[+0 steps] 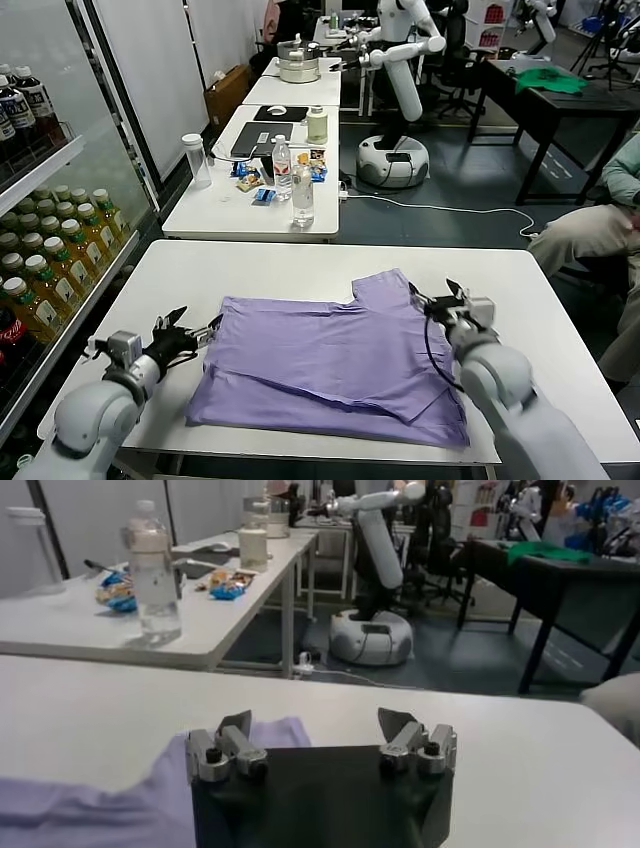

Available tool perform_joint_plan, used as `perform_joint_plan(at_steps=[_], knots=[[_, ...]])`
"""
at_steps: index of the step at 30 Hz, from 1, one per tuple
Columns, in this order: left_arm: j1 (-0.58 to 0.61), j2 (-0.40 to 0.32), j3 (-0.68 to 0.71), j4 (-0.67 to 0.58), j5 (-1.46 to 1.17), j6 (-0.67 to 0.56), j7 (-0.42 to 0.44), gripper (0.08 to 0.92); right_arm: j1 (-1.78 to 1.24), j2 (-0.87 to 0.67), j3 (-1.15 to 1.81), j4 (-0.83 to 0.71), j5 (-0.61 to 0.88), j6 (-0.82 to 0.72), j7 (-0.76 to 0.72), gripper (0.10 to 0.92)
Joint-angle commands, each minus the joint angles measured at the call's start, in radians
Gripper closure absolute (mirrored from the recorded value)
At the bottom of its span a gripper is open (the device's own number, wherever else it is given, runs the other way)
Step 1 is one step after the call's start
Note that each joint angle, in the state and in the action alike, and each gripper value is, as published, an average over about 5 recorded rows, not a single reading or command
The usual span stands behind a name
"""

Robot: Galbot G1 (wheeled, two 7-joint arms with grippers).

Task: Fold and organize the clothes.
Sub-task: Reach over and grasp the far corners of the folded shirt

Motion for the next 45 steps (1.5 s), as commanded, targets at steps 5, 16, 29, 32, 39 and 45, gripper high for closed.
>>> perform_joint_plan(at_steps=[5,16,29,32,39,45], knots=[[-0.266,-0.011,0.123,0.361,0.043,-0.064,0.121,0.177,0.278,0.139,-0.093,-0.429,-0.043,0.008,-0.031,0.203],[-0.308,-0.021,0.147,0.423,0.080,-0.054,0.151,0.177,0.263,0.163,-0.088,-0.472,-0.057,0.029,-0.037,0.203],[-0.333,-0.031,0.174,0.450,0.097,-0.030,0.142,0.177,0.263,0.189,-0.086,-0.498,-0.085,0.027,-0.050,0.203],[-0.331,-0.029,0.172,0.454,0.104,-0.025,0.135,0.177,0.261,0.195,-0.087,-0.504,-0.088,0.028,-0.051,0.203],[-0.332,-0.035,0.177,0.452,0.104,-0.026,0.138,0.177,0.246,0.194,-0.087,-0.491,-0.076,0.014,-0.026,0.205],[-0.338,-0.048,0.185,0.458,0.103,-0.036,0.142,0.208,0.241,0.195,-0.075,-0.506,-0.071,0.034,-0.044,0.335]])
